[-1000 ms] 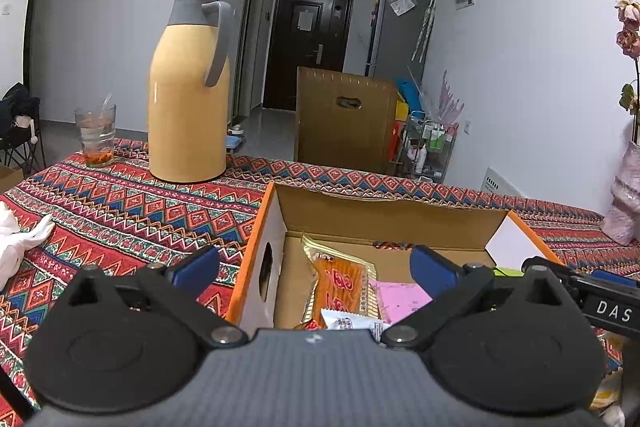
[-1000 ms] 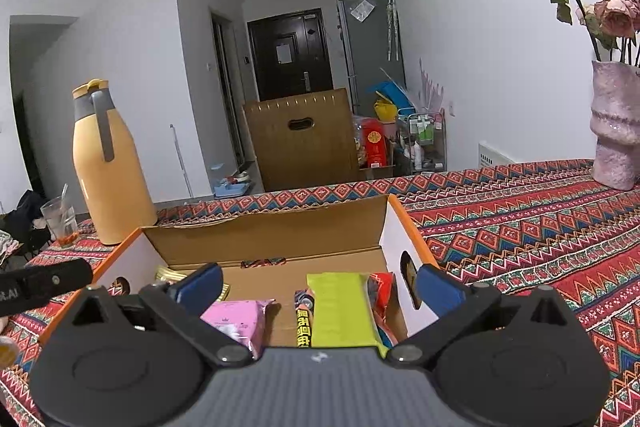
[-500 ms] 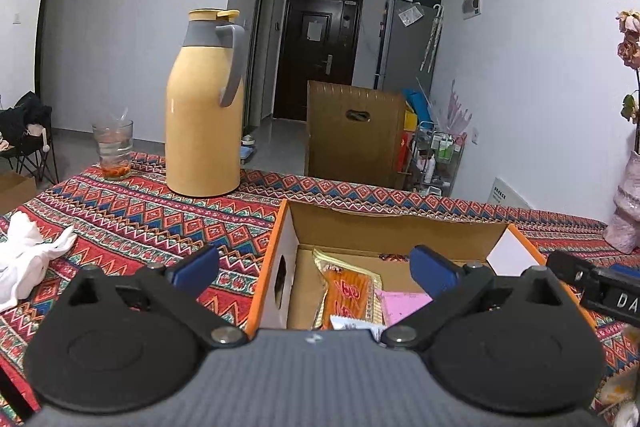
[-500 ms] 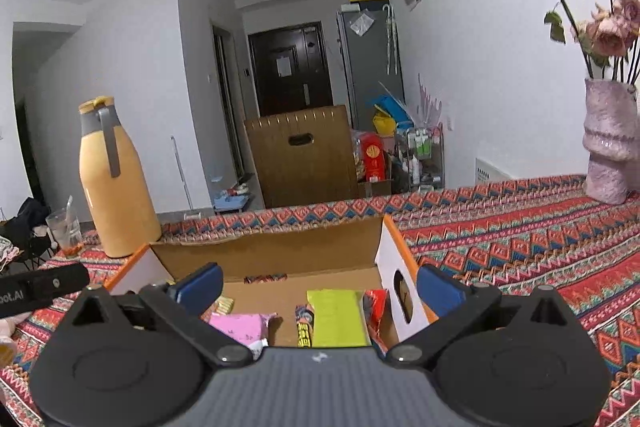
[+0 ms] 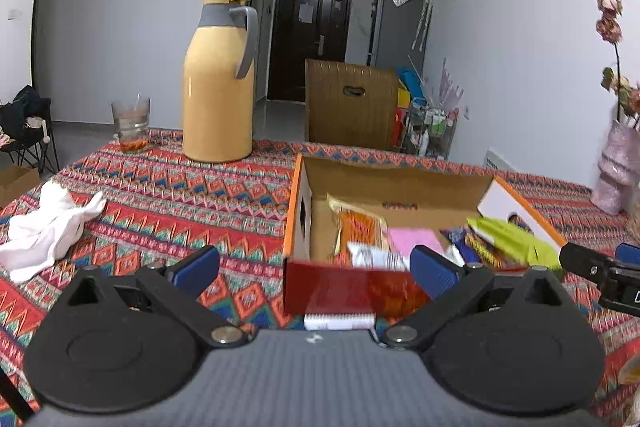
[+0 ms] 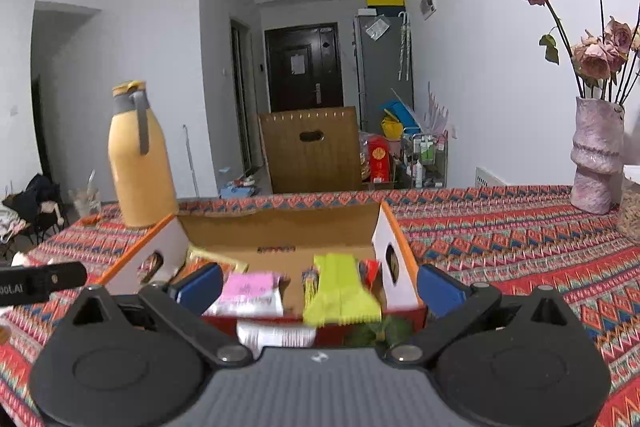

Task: Organize snacks
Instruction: 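Move both tools back to the snack pile, then grasp the lime-green bar with the right gripper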

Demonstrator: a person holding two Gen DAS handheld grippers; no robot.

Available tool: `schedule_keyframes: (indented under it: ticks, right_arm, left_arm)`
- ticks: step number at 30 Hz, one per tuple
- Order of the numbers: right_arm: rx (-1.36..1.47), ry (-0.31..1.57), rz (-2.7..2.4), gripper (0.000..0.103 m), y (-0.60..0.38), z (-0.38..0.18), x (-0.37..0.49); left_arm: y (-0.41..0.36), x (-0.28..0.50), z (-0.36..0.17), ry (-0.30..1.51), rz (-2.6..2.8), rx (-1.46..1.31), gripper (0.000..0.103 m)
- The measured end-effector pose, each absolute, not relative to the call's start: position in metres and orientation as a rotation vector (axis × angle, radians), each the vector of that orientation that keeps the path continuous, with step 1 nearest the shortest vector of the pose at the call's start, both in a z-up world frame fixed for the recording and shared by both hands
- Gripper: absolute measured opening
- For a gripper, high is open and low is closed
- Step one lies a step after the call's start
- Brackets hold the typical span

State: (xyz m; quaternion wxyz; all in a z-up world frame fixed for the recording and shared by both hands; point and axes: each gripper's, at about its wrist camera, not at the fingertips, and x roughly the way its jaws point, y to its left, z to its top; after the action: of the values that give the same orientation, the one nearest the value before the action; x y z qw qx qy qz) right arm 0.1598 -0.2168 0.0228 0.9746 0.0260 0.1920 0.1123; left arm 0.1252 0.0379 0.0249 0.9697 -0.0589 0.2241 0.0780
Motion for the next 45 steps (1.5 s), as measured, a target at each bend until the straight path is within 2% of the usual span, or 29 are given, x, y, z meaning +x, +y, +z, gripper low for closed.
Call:
schedule_keyframes:
  ticks: [16,23,27,29,31,35,37,45]
  right_arm:
    - [0.004,0.566,0.308,0.103,-0.197,-0.027,0.103]
    - [-0.026,0.596,0.312,0.103,-0.184,-0.035,0.104]
    - [-0.047,0.618,0.303,0.089,-0.178,-0.042,0.108]
    - [-0.043,0.622,0.312,0.08,-0.179,-0.044,0.109]
    - [-0.047,0.627,0.32,0.065,-0.178,-0.045,0.11]
    - [-0.06,0.649,0.329,0.052,-0.175,-0.05,0.112]
    - [-0.059,0.642,0.341,0.041,-0.175,-0.049,0.111]
    - [-0.069,0.58,0.367,0.037,-0.173,-0.046,0.099]
  left_arm:
    - [0.037,0.082,-0.029,0.54,0.122,-0.057,0.103]
    - [0.042,0.077,-0.03,0.523,0.11,-0.083,0.103]
    - [0.046,0.077,-0.031,0.529,0.107,-0.11,0.103]
    - [0.047,0.078,-0.03,0.531,0.102,-0.116,0.103]
    - [0.047,0.078,-0.03,0.531,0.1,-0.117,0.103]
    - [0.047,0.077,-0.03,0.528,0.095,-0.122,0.103]
    - [0.047,0.077,-0.03,0.532,0.095,-0.124,0.103]
    - [0.052,0.079,-0.032,0.541,0.098,-0.153,0.103]
